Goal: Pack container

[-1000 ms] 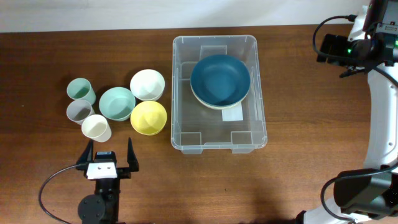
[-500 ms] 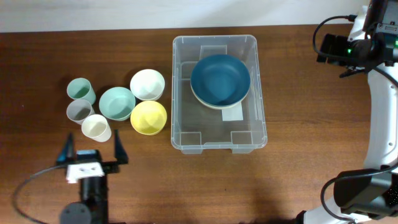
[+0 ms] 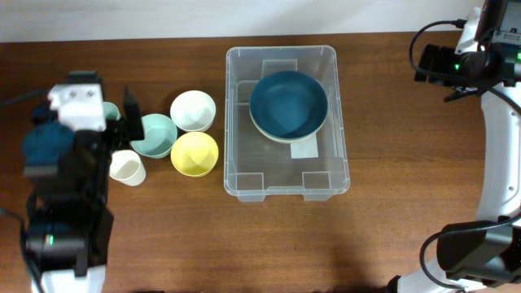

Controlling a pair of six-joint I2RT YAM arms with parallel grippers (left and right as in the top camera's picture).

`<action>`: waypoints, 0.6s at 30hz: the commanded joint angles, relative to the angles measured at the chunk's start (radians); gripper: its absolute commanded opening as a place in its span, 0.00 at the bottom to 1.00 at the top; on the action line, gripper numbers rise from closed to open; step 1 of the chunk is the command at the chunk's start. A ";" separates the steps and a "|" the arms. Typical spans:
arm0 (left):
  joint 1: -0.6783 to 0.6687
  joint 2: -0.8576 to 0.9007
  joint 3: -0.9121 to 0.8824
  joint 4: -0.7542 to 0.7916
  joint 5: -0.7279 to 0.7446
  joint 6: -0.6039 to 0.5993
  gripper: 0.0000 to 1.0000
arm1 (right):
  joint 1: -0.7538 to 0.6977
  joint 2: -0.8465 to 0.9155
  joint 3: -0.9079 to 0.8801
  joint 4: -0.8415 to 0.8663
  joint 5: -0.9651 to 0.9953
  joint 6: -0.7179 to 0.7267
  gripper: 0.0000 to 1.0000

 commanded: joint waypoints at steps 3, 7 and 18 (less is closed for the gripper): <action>-0.004 0.057 0.042 -0.035 0.070 0.013 0.99 | -0.003 -0.004 0.003 0.002 0.006 0.008 0.99; -0.004 0.084 0.041 -0.071 0.023 0.012 0.99 | -0.003 -0.004 0.003 0.002 0.006 0.008 0.99; 0.317 0.312 0.041 -0.162 0.100 -0.426 0.99 | -0.003 -0.004 0.003 0.002 0.006 0.008 0.99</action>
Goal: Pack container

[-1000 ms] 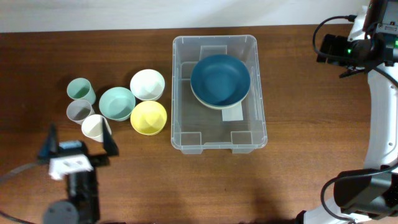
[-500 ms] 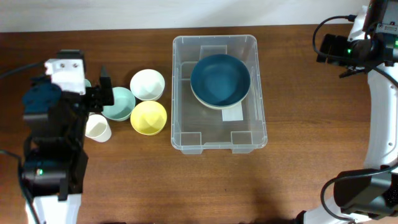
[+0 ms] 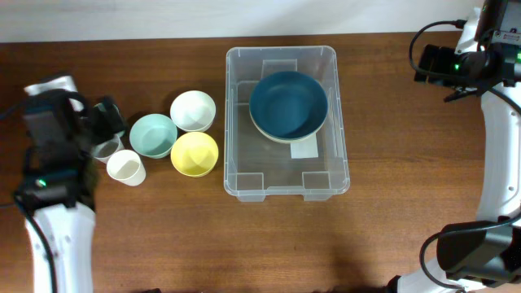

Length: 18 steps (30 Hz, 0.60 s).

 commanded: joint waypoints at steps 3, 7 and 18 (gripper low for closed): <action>0.240 0.174 0.015 -0.002 0.297 -0.129 0.99 | -0.003 -0.004 0.003 0.002 0.006 0.008 0.99; 0.319 0.290 0.015 0.016 0.398 -0.129 0.99 | -0.003 -0.004 0.003 0.002 0.006 0.008 0.99; 0.293 0.483 0.015 0.027 0.412 -0.089 0.99 | -0.003 -0.004 0.003 0.002 0.006 0.008 0.99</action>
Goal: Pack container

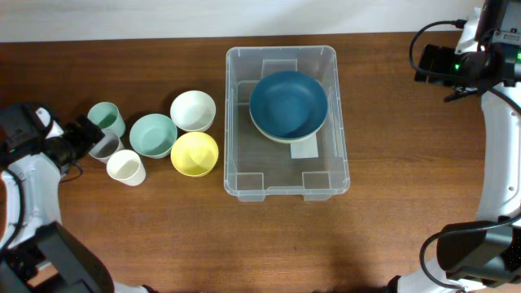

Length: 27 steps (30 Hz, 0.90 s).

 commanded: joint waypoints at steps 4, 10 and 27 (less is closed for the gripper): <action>-0.013 0.043 0.014 -0.013 0.029 0.019 0.96 | -0.003 -0.004 0.003 0.002 0.006 0.008 0.99; -0.013 0.048 0.014 -0.077 -0.082 0.024 0.95 | -0.003 -0.004 0.003 0.002 0.006 0.008 0.99; -0.013 0.159 0.014 -0.036 -0.130 0.031 0.82 | -0.003 -0.004 0.003 0.002 0.006 0.008 0.99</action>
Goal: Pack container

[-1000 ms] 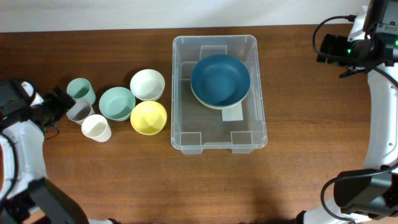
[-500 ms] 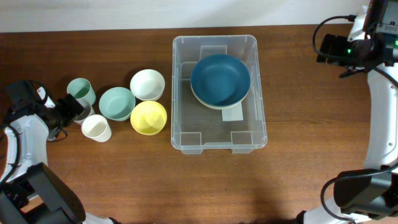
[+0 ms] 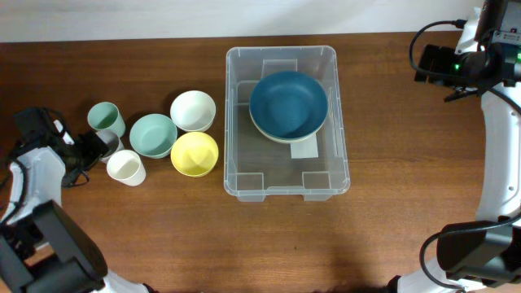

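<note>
A clear plastic container stands mid-table. Inside it, toward the far end, a dark blue bowl is nested in a pale bowl. Left of the container lie a white bowl, a teal bowl and a yellow bowl. Further left are a green cup, a white cup and a grey cup. My left gripper reaches from the left, its dark fingers at the grey cup; whether they grip it is unclear. My right gripper hangs far right at the back.
The three bowls and three cups sit close together, nearly touching. The front half of the container holds only a white label. The left arm's cable runs along the table's left edge. The right arm stands along the right edge.
My left gripper has shifted right, from just left of the grey cup to right at it. Bowls, cups, container and right arm are where they were.
My left arm first hung high over the cups, hiding the green and grey ones. Then it was lower and further left. Then it was low at the table's left edge with its fingers beside the grey cup, and now they are at that cup.
</note>
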Controlling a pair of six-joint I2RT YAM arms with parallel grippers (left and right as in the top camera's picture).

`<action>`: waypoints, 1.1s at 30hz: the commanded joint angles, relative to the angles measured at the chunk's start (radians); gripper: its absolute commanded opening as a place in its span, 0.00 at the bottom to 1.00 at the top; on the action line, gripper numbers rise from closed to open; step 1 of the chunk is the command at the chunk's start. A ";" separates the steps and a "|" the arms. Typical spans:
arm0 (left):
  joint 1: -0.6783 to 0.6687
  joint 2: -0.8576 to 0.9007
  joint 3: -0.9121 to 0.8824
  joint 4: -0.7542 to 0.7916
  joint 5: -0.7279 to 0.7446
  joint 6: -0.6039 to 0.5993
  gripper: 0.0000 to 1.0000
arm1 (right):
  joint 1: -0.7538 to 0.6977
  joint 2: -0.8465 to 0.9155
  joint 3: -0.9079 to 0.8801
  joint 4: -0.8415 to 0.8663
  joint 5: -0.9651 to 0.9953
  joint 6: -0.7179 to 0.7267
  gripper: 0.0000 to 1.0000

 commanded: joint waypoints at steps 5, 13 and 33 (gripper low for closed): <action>-0.001 0.072 0.013 0.053 -0.007 0.014 0.57 | -0.003 -0.004 0.003 0.002 0.006 0.007 0.99; 0.002 0.072 0.014 0.060 -0.008 0.014 0.02 | -0.003 -0.004 0.003 0.002 0.006 0.007 0.99; 0.069 -0.223 0.187 -0.143 0.169 -0.024 0.01 | -0.003 -0.004 0.003 0.002 0.006 0.007 0.99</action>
